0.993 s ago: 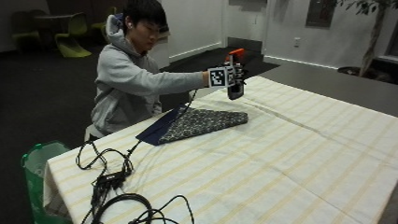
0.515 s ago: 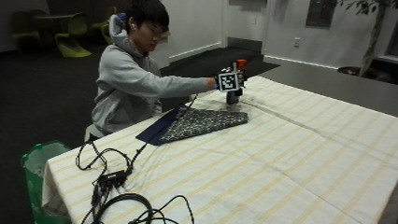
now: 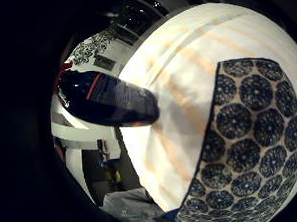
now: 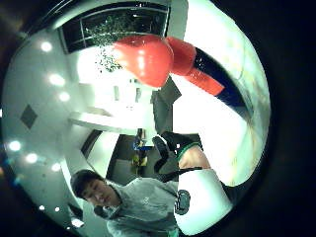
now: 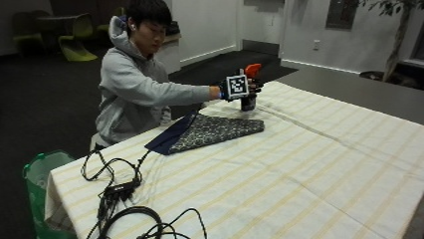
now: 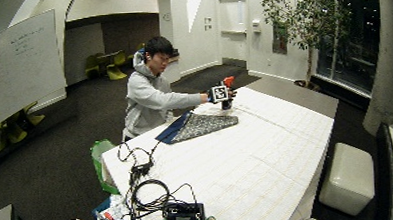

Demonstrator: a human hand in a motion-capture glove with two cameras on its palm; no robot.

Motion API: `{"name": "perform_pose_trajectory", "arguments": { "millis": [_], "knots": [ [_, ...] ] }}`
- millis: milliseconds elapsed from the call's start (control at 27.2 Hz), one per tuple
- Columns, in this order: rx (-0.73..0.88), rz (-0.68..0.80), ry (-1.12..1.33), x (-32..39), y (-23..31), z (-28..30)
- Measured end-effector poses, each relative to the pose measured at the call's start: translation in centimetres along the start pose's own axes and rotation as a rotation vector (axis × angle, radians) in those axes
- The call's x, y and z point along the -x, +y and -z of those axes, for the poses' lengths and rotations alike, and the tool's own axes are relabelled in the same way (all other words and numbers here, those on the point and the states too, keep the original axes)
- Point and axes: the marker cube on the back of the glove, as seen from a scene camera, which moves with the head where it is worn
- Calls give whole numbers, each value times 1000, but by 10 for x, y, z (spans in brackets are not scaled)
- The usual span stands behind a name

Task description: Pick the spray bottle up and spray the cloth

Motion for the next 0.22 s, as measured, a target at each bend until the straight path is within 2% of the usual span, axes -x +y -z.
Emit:
{"name": "perform_pose_trajectory", "arguments": {
  "millis": [221],
  "knots": [
    [34, 22, 105, -2, 36, 20]
  ]
}}
